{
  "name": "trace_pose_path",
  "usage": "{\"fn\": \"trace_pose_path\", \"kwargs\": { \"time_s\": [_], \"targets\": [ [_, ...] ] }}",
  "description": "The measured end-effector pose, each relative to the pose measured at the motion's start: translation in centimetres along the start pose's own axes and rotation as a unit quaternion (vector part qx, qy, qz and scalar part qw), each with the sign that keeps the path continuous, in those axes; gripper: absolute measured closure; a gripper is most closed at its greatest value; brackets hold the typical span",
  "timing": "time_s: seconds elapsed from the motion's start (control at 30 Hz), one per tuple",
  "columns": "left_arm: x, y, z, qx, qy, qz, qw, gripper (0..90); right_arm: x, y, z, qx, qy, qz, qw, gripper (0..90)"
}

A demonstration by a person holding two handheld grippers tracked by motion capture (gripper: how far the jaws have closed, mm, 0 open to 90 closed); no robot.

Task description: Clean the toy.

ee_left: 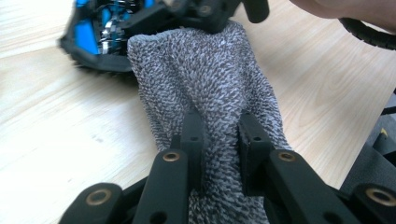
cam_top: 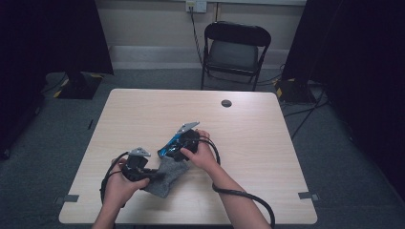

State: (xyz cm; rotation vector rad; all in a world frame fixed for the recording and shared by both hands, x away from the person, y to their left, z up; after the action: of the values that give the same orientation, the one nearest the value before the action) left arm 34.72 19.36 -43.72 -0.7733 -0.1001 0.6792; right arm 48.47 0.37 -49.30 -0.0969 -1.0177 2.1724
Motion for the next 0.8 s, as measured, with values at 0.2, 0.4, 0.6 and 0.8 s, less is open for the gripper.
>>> {"fn": "trace_pose_path", "kwargs": {
  "time_s": [0.2, 0.4, 0.6, 0.8],
  "targets": [
    [1.2, 0.6, 1.8, -0.015, -0.022, 0.012, 0.9996, 75.8, 0.0, 0.0, 0.0, 0.0, 0.0, -0.001, 1.0, 1.3],
    [2.5, 1.3, 3.1, -0.044, -0.059, 0.037, 0.9967, 75.6, 0.0, 0.0, 0.0, -0.002, 0.0, 0.0, 1.0, 1.3],
    [4.4, 2.5, 3.4, -0.063, -0.112, 0.072, 0.9891, 75.6, 0.0, 0.0, 0.0, -0.001, 0.001, 0.001, 1.0, 1.4],
    [5.8, 3.2, 2.3, -0.065, -0.155, 0.101, 0.9806, 75.2, 0.1, 0.0, 0.0, 0.001, 0.002, 0.0, 1.0, 1.4]
  ]
}}
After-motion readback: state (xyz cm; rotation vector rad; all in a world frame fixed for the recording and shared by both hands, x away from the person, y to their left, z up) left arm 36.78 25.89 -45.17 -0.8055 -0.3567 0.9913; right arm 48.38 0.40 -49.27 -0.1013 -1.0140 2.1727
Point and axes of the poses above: each handheld gripper's, and its own axes: z roughly backward along the jaws, y roughly out of its underside, x roughly to its left, the point moved 1 cm from there along -z, roughly forward along the jaws, and after that the axes turned 15 degrees about -z, right-handed, at the moved point
